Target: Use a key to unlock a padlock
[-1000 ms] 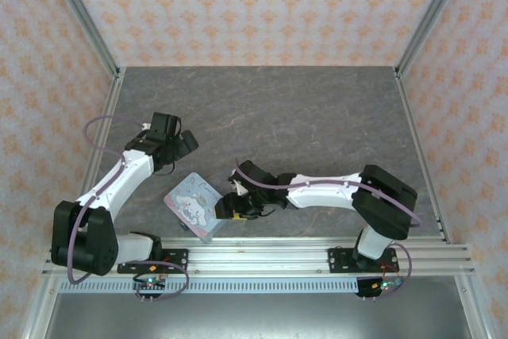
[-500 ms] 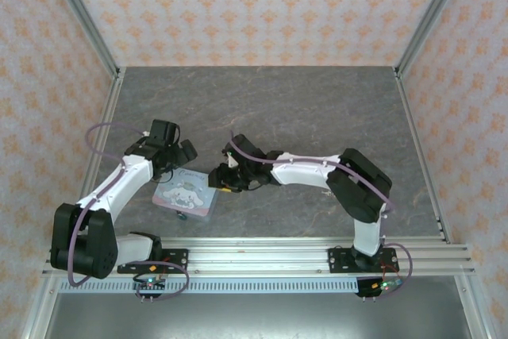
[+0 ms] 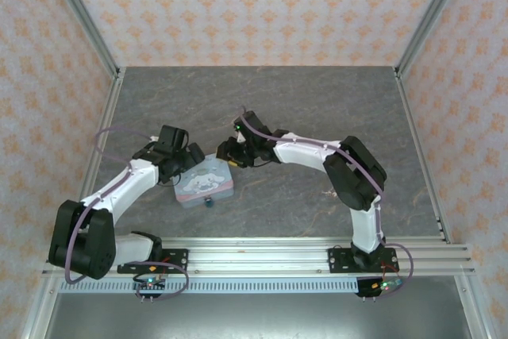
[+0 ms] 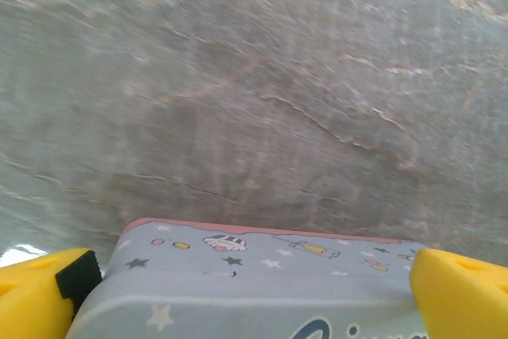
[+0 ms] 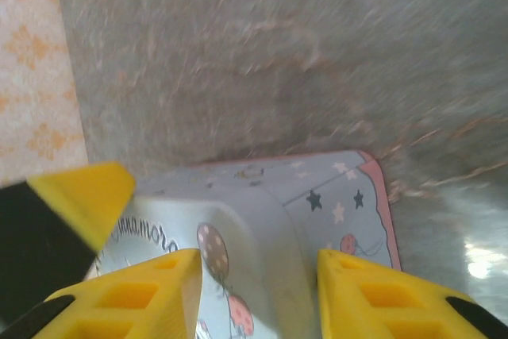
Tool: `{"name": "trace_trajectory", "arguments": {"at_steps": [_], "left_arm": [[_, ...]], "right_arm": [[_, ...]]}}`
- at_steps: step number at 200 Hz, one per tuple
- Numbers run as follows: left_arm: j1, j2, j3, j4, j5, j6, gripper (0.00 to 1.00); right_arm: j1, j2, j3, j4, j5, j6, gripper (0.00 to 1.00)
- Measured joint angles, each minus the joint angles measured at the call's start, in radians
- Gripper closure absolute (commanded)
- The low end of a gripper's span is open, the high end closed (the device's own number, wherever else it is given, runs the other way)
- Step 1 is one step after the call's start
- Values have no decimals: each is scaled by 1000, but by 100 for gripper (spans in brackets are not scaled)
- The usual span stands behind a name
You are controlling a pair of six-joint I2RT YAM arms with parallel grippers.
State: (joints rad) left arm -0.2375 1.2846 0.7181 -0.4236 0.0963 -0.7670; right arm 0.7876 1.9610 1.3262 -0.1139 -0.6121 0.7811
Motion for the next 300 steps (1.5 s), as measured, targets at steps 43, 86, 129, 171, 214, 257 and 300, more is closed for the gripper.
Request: {"name": "trace_trajectory", "arguments": {"at_steps": [43, 86, 129, 171, 214, 257, 300], "left_arm": [[-116, 109, 50, 101, -18, -100, 0], [-230, 271, 182, 146, 2, -127, 0], [-286, 391, 272, 206, 39, -156, 0], [-276, 414, 323, 203, 44, -143, 0], [-218, 338, 334, 172, 26, -103, 0], [-220, 163, 235, 166, 44, -96, 0], [-283, 136, 135, 164, 80, -102, 0]], "right_arm": [[-88, -39, -45, -14, 23, -12, 58], [-185, -183, -222, 13, 56, 2, 51], [-283, -276, -322, 54, 51, 21, 31], [-354, -384, -340, 11, 89, -22, 1], [-404, -598, -409, -53, 237, -72, 1], [-463, -725, -573, -21, 214, -49, 17], [-443, -702, -640, 38, 122, -2, 22]]}}
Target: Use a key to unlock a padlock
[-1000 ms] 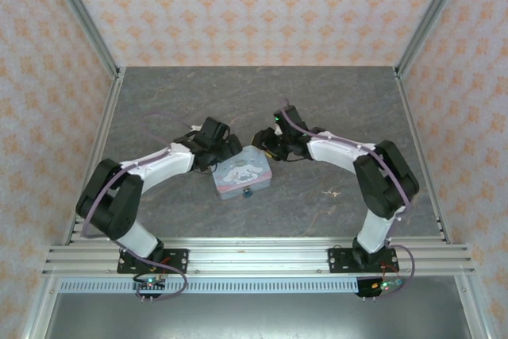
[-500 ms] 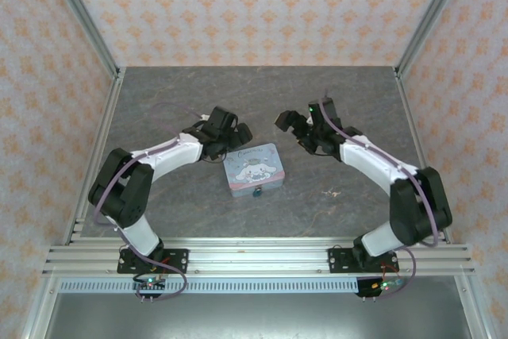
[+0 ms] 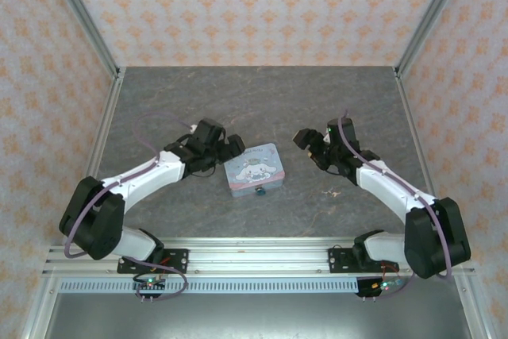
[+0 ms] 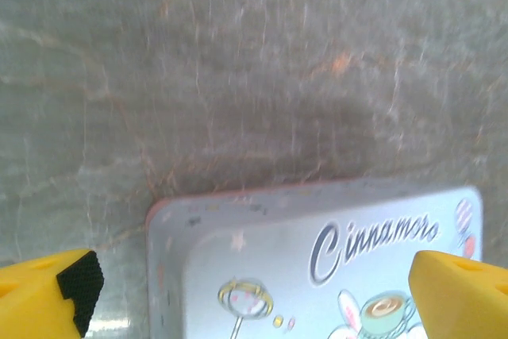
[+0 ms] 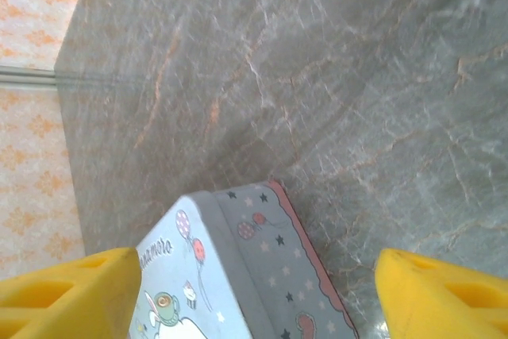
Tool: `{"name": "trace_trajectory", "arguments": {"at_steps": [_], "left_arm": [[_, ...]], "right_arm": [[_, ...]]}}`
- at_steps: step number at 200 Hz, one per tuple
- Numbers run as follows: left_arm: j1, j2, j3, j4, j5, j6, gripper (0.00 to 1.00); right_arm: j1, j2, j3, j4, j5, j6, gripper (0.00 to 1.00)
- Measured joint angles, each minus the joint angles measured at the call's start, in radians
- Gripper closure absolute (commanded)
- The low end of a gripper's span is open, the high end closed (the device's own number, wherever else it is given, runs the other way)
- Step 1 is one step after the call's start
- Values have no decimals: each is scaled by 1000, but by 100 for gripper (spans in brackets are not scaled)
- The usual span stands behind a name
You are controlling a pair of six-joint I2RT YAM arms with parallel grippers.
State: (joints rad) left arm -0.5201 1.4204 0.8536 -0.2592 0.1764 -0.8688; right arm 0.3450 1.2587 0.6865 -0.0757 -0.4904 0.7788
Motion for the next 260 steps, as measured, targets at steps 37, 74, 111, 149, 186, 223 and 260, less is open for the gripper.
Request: {"name": "trace_trajectory", "arguments": {"at_steps": [37, 74, 111, 149, 186, 223, 260], "left_arm": [[-36, 9, -11, 11, 18, -24, 0], [-37, 40, -11, 47, 27, -43, 0], [-37, 95, -10, 94, 53, -71, 0], [-37, 166, 35, 108, 73, -77, 0], [-27, 224, 109, 90, 50, -71, 0], [-19, 295, 192, 76, 44, -46, 0], [-16, 309, 210, 77, 61, -38, 0]], "right_arm": [[102, 3, -11, 24, 4, 34, 29], [161, 24, -36, 90, 0, 72, 35], [172, 97, -35, 119, -1, 90, 45], [171, 200, 6, 141, -12, 102, 66], [162, 227, 42, 145, 27, 105, 68], [140, 259, 68, 151, 58, 114, 64], [132, 265, 68, 158, 59, 126, 34]]}}
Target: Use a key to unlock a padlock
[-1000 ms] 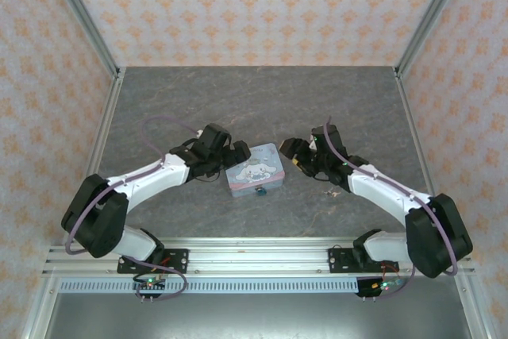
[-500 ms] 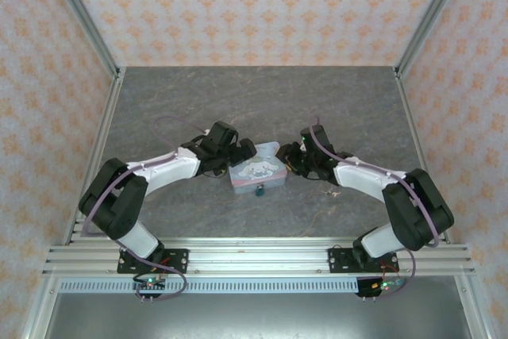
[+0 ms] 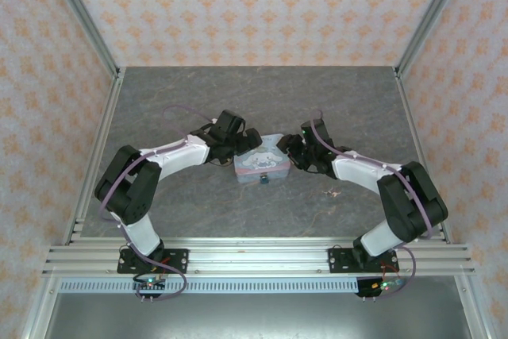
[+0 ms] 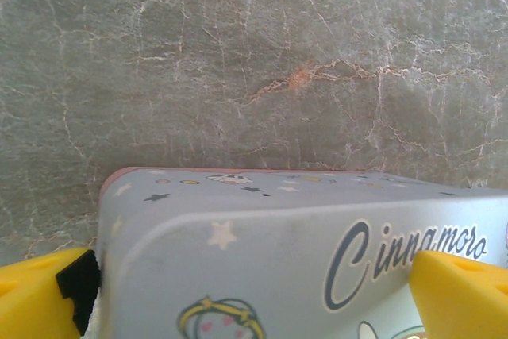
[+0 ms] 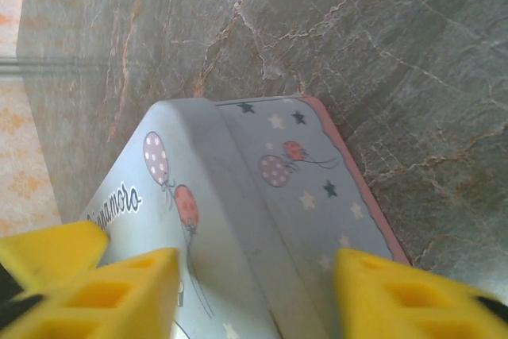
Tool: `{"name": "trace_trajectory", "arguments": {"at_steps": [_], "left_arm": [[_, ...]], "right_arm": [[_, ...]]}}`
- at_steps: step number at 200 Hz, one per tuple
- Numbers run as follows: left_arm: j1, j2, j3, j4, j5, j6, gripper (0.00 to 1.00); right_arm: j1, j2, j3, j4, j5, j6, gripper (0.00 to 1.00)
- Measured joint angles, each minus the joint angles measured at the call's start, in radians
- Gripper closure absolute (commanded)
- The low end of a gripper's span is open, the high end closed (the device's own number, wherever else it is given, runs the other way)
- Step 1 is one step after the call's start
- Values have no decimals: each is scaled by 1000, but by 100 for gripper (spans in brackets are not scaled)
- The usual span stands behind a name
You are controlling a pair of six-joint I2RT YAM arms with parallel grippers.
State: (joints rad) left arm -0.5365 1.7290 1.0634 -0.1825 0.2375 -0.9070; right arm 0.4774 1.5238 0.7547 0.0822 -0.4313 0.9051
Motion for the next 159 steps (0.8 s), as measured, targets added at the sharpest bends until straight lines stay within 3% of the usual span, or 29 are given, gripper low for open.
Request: {"name": "trace_trajectory", "arguments": {"at_steps": [28, 81, 126, 159], "left_arm": [[24, 0, 0, 12, 22, 10, 0], [132, -55, -16, 6, 19, 53, 0], [111, -239, -138, 5, 21, 58, 0], [59, -296, -203, -7, 20, 38, 0]], "right_arm": [[-9, -39, 0, -42, 6, -5, 31], [-66, -299, -10, -249, 86, -80, 31], [-68, -327, -20, -494, 190, -183, 34], [-98, -317, -49, -572, 240, -217, 35]]}}
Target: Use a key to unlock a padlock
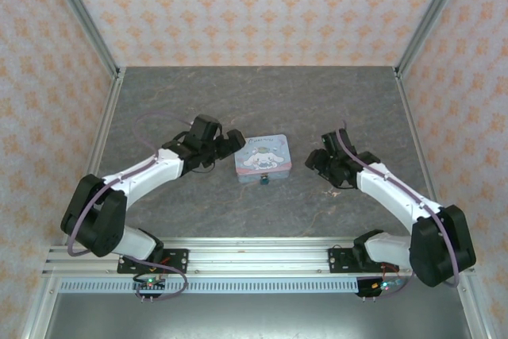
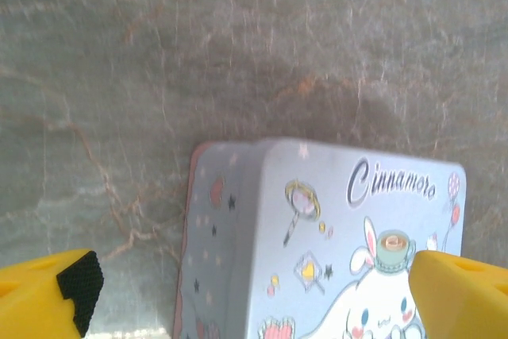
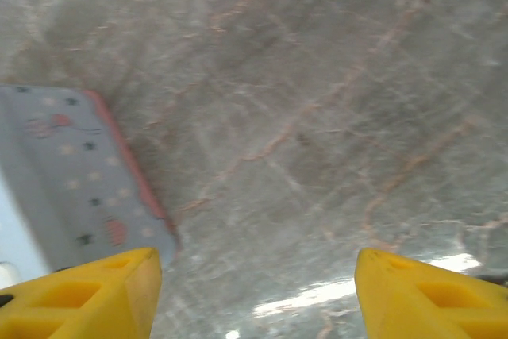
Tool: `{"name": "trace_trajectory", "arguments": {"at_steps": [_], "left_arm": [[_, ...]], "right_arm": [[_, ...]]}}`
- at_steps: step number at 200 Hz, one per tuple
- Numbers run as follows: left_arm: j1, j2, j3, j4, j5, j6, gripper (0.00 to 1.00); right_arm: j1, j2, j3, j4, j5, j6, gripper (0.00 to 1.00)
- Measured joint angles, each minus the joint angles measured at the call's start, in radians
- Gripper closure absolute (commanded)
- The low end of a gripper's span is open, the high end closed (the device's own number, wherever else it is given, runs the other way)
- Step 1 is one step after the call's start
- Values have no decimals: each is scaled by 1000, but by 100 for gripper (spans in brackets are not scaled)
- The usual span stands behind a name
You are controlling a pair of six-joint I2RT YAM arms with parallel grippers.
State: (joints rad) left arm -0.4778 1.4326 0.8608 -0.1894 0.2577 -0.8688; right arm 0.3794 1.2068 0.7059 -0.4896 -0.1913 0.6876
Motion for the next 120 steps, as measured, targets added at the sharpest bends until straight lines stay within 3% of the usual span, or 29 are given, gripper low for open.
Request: {"name": "trace_trajectory", "arguments": {"at_steps": [64, 120], "left_arm": [[-138, -10, 2, -8, -6, -41, 0], [-152, 25, 22, -9, -10, -58, 0]], "right_arm": [[-88, 26, -101, -21, 16, -13, 36], [-89, 48, -135, 21, -24, -5, 47]]}}
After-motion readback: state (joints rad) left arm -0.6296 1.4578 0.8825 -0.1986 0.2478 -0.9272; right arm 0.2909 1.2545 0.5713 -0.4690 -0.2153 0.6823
